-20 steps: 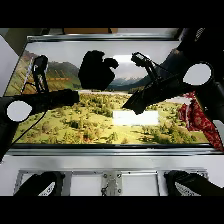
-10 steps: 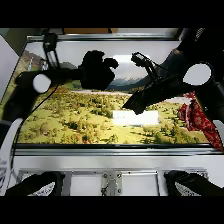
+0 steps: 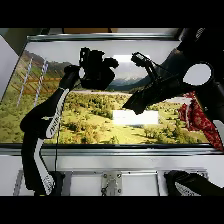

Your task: Fold the clothes and pants, and hang the long-sleeved shirts on hangers.

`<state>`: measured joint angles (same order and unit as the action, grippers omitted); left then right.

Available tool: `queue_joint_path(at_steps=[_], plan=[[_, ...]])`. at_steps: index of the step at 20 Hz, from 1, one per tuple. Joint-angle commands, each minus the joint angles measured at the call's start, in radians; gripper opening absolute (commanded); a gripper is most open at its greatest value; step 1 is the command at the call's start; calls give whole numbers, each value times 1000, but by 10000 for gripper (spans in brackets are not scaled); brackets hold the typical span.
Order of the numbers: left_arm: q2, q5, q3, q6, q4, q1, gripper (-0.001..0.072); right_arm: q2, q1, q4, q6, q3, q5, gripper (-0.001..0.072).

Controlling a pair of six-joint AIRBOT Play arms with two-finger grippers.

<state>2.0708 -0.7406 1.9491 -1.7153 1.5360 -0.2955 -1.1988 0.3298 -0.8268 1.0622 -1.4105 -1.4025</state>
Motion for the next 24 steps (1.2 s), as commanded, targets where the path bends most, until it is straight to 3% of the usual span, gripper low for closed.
queue_joint_path(at_steps=[1,2,3,5,6,10,18,24], plan=[[108,-22,111,-13,5,-10,709,0,1,0,0,0,0,20],[107,-23,103,-13,5,-16,708,0,1,0,0,0,0,21],[106,-31,93,-21,6,-19,653,-1,1,0,0,0,0,21],[106,-71,83,-47,6,-19,98,0,1,0,0,0,0,21],[98,-99,83,-47,6,-19,19,0,1,0,0,0,0,21],[-93,-153,83,-19,45,-16,19,0,1,0,0,0,0,20],[-814,-321,82,-1,121,-104,18,0,1,0,0,0,0,21],[-1073,-525,-6,-41,122,-260,18,0,1,0,0,0,0,20]])
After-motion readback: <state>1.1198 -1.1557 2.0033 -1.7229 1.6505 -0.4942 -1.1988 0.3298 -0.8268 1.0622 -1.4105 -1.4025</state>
